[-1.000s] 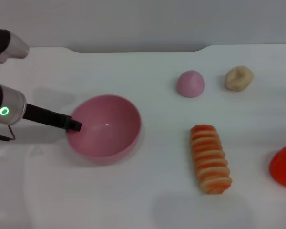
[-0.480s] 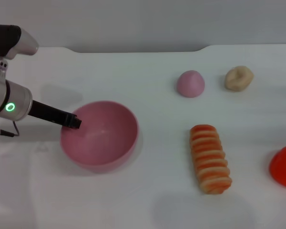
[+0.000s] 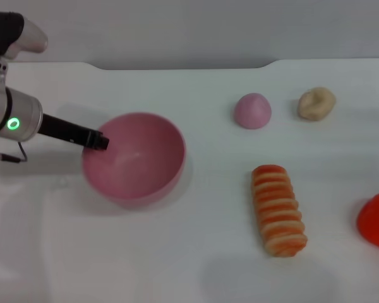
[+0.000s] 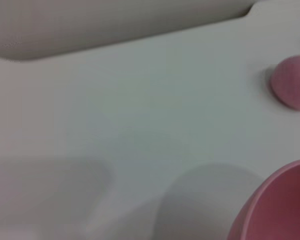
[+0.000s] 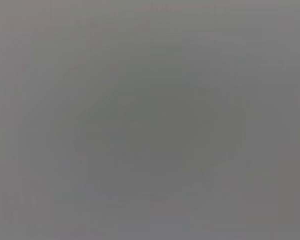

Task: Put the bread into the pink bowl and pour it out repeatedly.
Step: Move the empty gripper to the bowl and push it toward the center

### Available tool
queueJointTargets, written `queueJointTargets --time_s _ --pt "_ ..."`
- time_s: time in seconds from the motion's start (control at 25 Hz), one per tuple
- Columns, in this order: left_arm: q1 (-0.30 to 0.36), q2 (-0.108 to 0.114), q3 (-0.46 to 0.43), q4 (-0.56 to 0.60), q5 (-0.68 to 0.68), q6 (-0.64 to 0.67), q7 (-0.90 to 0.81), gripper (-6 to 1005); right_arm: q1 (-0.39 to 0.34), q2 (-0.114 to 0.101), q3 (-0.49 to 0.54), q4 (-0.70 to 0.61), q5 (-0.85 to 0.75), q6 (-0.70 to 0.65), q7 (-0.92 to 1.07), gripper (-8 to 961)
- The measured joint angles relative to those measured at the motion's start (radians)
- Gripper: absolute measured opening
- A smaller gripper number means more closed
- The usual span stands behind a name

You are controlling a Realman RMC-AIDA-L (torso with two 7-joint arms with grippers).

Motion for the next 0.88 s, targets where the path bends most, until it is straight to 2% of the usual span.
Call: queueJointTargets --time_s 0.12,0.2,0.32,0.44,0.56,0.68,0.76,0.88 --pt "-0.003 0.001 0.000 0.021 -0.004 -0.007 0.003 38 0.008 -0.013 -0.115 -0.121 -0.105 -0.187 0.213 697" --pt "-0.006 0.000 0.000 0.024 -0.004 -0.012 0.009 38 0.019 -0.023 -0.184 -0.214 -0.254 -0.294 0.404 697" --pt "-0.009 -0.001 0.000 0.023 -0.004 -0.024 0.016 38 0.038 -0.038 -0.254 -0.343 -0.529 -0.356 0.717 697" --pt "-0.009 -0.001 0.000 0.024 -0.004 -0.040 0.028 38 0.065 -0.048 -0.304 -0.481 -0.847 -0.346 1.055 697" --pt "-0.009 -0.001 0.000 0.028 -0.004 -0.048 0.034 38 0.112 -0.063 -0.351 -0.622 -1.232 -0.267 1.441 697" --pt "-0.012 -0.001 0.006 0.039 -0.006 -0.047 0.035 39 0.182 -0.073 -0.376 -0.738 -1.586 -0.096 1.737 697" --pt "-0.014 0.001 0.006 0.048 -0.006 -0.048 0.036 39 0.232 -0.071 -0.378 -0.804 -1.744 0.060 1.839 697" --pt "-0.015 0.003 0.001 0.065 -0.006 -0.048 0.037 39 0.308 -0.061 -0.384 -0.874 -1.881 0.273 1.875 697"
